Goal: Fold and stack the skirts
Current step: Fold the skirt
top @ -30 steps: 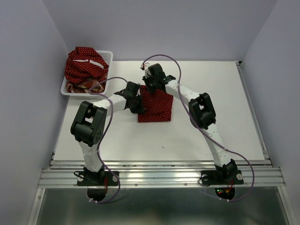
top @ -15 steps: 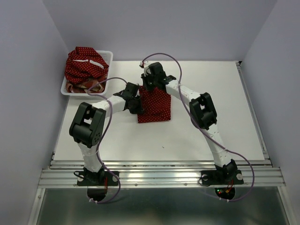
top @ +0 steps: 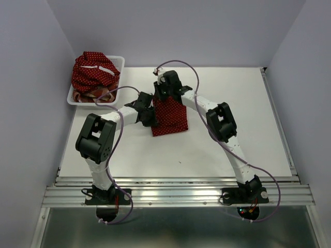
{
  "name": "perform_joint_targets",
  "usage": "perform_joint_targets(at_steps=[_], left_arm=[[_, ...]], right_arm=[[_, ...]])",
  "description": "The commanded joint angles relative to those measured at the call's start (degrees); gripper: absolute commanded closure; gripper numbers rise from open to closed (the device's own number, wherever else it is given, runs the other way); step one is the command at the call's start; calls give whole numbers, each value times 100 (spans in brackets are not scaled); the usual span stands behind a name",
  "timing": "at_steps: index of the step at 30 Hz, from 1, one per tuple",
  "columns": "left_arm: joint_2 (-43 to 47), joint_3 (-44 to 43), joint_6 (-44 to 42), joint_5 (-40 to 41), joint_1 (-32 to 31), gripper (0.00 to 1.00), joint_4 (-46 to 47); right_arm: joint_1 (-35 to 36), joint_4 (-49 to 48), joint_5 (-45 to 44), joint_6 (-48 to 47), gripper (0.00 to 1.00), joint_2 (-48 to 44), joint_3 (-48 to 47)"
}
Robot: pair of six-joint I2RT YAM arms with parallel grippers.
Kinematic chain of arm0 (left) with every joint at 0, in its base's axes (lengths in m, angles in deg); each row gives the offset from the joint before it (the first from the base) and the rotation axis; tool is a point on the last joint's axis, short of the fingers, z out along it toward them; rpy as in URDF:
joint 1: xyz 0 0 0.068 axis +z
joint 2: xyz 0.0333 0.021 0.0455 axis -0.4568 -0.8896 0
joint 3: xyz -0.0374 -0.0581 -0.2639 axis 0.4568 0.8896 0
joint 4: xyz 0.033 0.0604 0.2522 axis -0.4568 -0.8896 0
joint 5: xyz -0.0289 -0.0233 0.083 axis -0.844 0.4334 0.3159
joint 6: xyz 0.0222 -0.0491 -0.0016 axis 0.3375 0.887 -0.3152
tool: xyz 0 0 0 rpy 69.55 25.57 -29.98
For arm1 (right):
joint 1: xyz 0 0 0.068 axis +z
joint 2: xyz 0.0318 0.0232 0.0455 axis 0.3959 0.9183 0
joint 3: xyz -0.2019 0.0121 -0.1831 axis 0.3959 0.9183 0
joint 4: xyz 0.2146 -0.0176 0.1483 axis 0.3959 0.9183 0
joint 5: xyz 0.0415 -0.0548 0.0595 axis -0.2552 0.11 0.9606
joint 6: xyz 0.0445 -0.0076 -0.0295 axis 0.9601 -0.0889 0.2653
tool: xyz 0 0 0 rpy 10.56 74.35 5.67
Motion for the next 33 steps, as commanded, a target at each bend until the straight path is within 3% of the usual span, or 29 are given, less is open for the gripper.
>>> perform_joint_targets(at_steps=[1,8,11,12,14,15,17,18,20,24,30,33], left_arm=[[251,165,36,73,-10,100,-360],[365,-19,54,275,-10,96,-509],[409,-107,10,406,-10,80,-597],[436,-134,-16,468,-10,73,-641],[532,-186,-51,574,7,58,-720],[567,-213,-78,609,16,50,-746],[655,-283,-130,653,51,41,-773],[743,-362,-131,714,51,30,-808],[883,-485,-113,828,69,25,-861],[1147,-512,-78,855,148,1,-861],[1438,-266,-16,855,516,1,-852],[1473,-178,10,855,613,1,-835]], right_arm=[[8,-484,-182,51,80,338,-354],[8,-694,-68,156,71,734,-653],[8,-730,-120,217,62,813,-784],[8,-704,-147,226,47,726,-785],[8,-695,-138,200,33,550,-654],[8,-669,-103,139,17,419,-592],[8,-660,-112,103,0,-29,-443],[8,-660,-112,77,0,-170,-259],[8,-651,-68,-2,0,-564,13],[-44,-318,-68,-195,0,-970,295],[-396,113,90,-870,0,-1190,674],[-467,517,669,-1938,0,-1375,1077]])
